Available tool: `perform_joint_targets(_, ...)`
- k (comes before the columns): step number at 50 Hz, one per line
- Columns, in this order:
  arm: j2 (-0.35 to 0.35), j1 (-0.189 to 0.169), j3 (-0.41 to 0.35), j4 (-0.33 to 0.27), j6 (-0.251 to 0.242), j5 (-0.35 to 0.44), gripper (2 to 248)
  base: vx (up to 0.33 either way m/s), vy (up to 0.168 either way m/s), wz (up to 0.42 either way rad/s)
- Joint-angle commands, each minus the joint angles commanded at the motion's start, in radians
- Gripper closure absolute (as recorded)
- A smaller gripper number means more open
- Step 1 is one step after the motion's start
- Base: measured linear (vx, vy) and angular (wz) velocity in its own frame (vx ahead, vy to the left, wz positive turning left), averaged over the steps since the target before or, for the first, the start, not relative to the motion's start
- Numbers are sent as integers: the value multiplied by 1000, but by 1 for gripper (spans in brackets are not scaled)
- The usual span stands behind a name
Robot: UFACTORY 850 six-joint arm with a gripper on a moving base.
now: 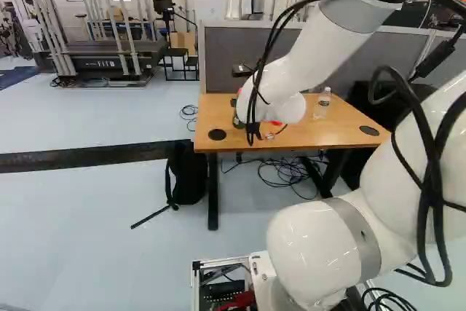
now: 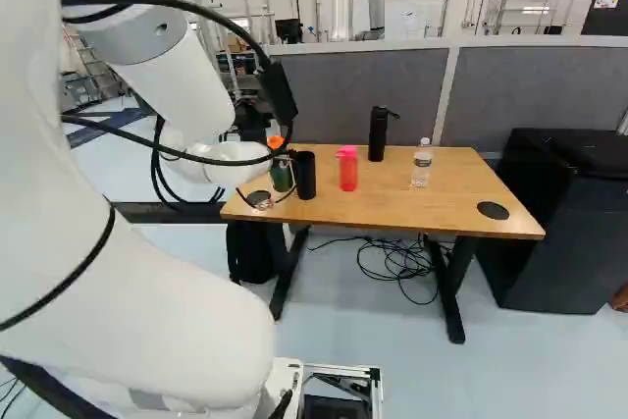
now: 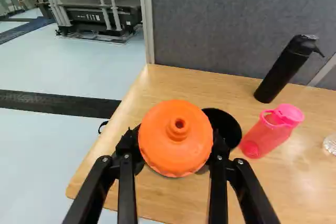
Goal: Pick up the green bottle from the table
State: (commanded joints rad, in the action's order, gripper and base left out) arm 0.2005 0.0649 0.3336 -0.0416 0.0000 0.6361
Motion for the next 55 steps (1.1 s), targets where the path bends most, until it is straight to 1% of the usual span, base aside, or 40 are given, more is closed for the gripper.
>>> perform_joint_targets(14, 30, -24, -93, 16, 0, 89, 127, 0, 0, 0)
perform_joint_targets(27, 51, -42, -160, 27, 0, 153, 127, 0, 0, 0)
perform_joint_targets(43, 69, -57, -217, 37, 0, 208, 127, 0, 0, 0)
perform_joint_targets(55, 76, -63, -239, 40, 0, 230, 127, 0, 0, 0)
